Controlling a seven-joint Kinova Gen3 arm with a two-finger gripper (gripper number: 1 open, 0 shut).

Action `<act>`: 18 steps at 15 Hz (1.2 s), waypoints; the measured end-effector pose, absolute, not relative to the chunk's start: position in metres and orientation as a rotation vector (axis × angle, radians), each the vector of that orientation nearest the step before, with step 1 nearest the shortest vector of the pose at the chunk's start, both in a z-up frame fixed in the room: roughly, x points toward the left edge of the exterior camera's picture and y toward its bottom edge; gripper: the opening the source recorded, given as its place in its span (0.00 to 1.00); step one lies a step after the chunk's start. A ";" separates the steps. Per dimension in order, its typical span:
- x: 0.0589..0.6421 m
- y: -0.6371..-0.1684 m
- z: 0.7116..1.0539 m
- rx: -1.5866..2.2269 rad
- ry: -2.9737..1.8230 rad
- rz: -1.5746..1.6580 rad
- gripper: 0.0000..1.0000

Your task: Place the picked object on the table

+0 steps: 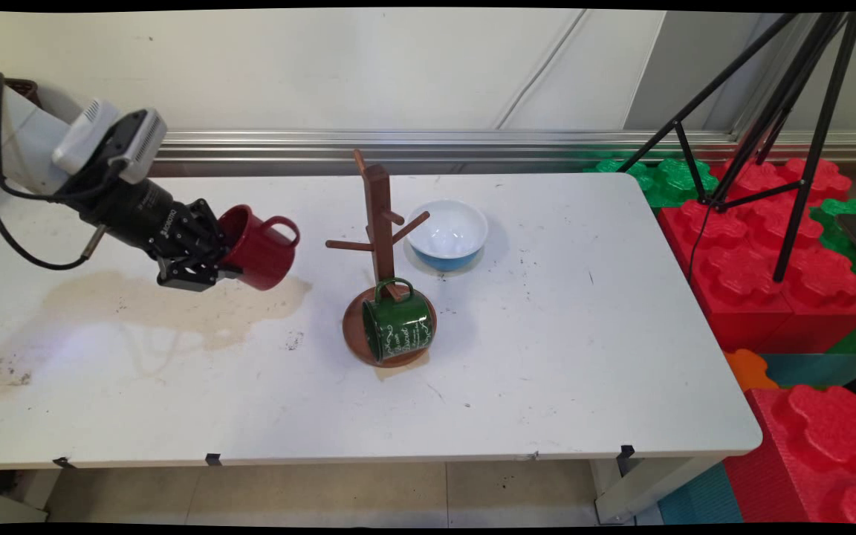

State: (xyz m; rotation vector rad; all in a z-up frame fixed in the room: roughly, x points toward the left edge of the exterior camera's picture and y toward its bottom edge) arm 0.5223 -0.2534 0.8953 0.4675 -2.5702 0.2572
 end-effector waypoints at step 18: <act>0.558 -0.276 0.849 0.451 -2.702 0.272 0.00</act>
